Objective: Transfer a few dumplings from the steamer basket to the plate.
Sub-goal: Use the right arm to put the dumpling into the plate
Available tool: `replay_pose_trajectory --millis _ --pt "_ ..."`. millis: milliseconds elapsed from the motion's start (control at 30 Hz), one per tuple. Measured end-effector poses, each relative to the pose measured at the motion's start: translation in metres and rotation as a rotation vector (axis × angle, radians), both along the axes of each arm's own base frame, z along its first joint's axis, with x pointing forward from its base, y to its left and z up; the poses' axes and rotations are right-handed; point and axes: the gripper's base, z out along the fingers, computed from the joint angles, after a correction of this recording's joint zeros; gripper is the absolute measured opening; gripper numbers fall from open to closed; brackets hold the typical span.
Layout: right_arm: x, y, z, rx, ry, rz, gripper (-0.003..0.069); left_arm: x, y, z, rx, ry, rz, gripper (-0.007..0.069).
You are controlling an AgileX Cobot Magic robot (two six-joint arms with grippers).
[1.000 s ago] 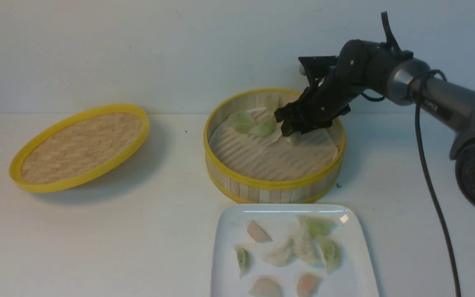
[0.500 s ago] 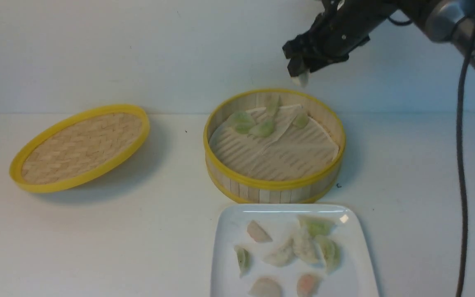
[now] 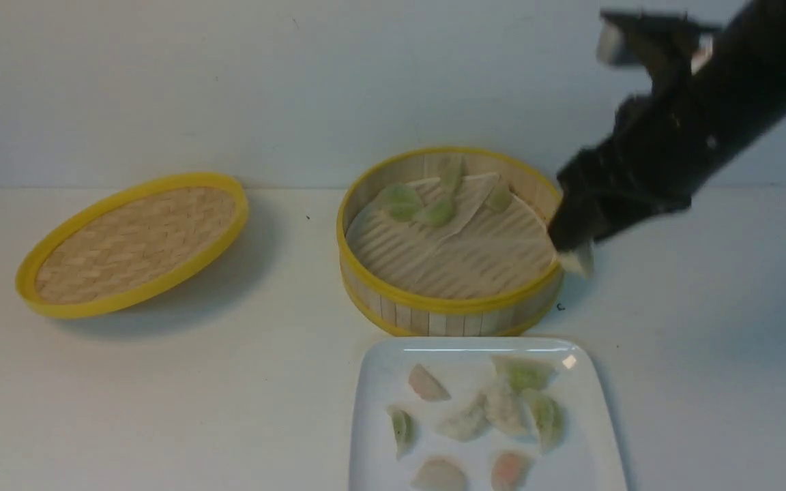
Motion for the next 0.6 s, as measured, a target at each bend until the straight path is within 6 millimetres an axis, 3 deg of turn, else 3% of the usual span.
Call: replay_pose_trajectory --millis 33,133,267,400,600 --pt "-0.018 -0.003 -0.033 -0.009 0.097 0.008 0.0287 0.001 -0.001 -0.001 -0.003 -0.007 -0.005 -0.0006" --pt "-0.039 -0.010 -0.073 -0.029 0.173 -0.013 0.0287 0.002 -0.002 -0.003 -0.001 -0.008 -0.009 -0.0006" --pt "-0.062 -0.010 -0.112 -0.069 0.227 0.007 0.0287 0.003 -0.004 -0.005 -0.003 -0.014 -0.015 -0.0006" --pt "-0.074 0.005 -0.125 -0.092 0.183 0.055 0.0287 0.003 -0.004 -0.005 -0.002 -0.014 -0.016 -0.0006" --pt "-0.074 0.019 -0.126 -0.112 0.082 0.052 0.0287 0.002 -0.006 -0.006 -0.019 0.004 -0.029 -0.0006"
